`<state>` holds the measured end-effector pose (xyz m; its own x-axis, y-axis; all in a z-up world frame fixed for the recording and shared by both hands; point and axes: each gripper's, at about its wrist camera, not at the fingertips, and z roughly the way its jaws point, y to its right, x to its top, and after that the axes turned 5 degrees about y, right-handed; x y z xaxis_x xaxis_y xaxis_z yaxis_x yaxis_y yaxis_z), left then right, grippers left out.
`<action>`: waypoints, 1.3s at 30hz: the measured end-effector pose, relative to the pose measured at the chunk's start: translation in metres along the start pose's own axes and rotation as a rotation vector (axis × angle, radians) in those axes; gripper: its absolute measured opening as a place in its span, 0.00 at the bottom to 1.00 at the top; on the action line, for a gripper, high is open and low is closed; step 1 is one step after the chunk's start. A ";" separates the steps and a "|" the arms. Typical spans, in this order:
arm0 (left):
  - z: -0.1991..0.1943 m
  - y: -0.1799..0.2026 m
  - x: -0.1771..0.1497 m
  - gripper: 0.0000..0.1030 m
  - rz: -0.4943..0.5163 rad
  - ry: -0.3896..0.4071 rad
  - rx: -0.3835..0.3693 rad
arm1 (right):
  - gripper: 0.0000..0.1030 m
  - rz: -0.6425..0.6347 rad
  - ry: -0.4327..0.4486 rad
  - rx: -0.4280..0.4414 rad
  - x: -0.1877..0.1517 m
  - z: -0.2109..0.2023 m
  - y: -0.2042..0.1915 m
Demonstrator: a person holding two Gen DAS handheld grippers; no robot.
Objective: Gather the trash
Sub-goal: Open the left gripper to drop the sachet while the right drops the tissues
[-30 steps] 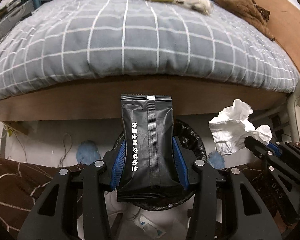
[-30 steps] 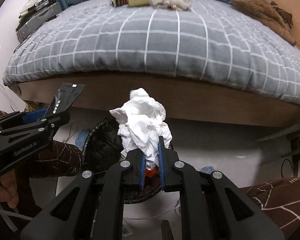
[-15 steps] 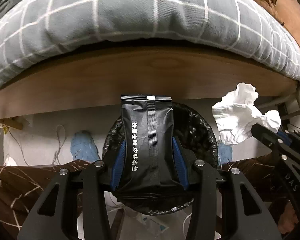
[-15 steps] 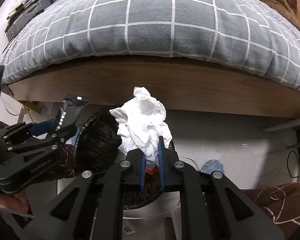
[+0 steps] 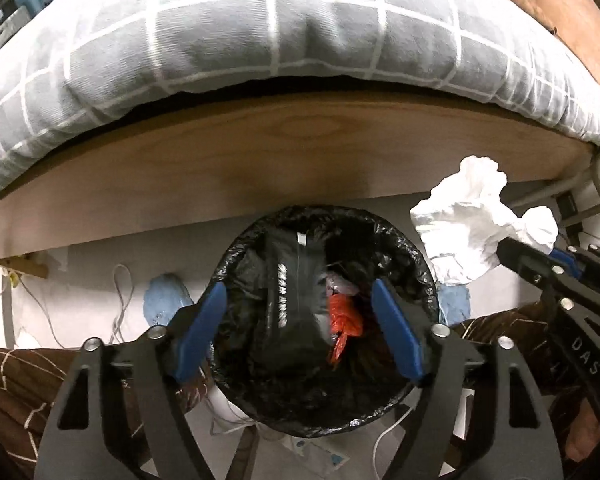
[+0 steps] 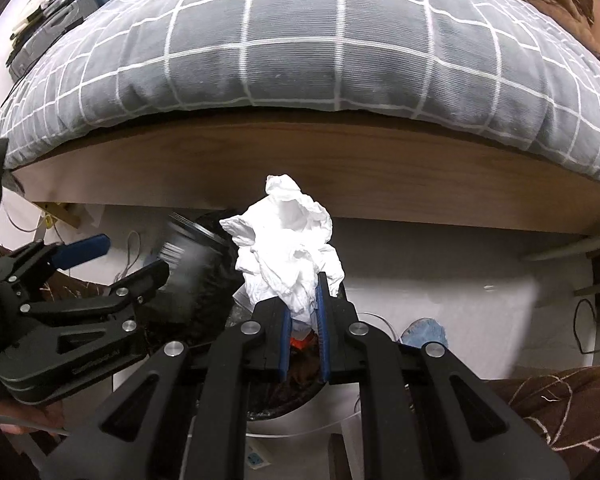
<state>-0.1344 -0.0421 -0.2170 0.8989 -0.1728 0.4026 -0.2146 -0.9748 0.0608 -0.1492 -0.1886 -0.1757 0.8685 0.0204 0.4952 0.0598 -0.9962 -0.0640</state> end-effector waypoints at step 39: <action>-0.051 -0.075 0.004 0.94 -0.127 0.117 0.134 | 0.67 -0.116 0.106 0.015 0.024 -0.015 -0.047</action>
<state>-0.1340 0.0371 -0.1727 0.8633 -0.0371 0.5034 -0.0423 -0.9991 -0.0010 -0.1386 -0.1423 -0.1474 0.7984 0.1256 0.5889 0.1649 -0.9862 -0.0132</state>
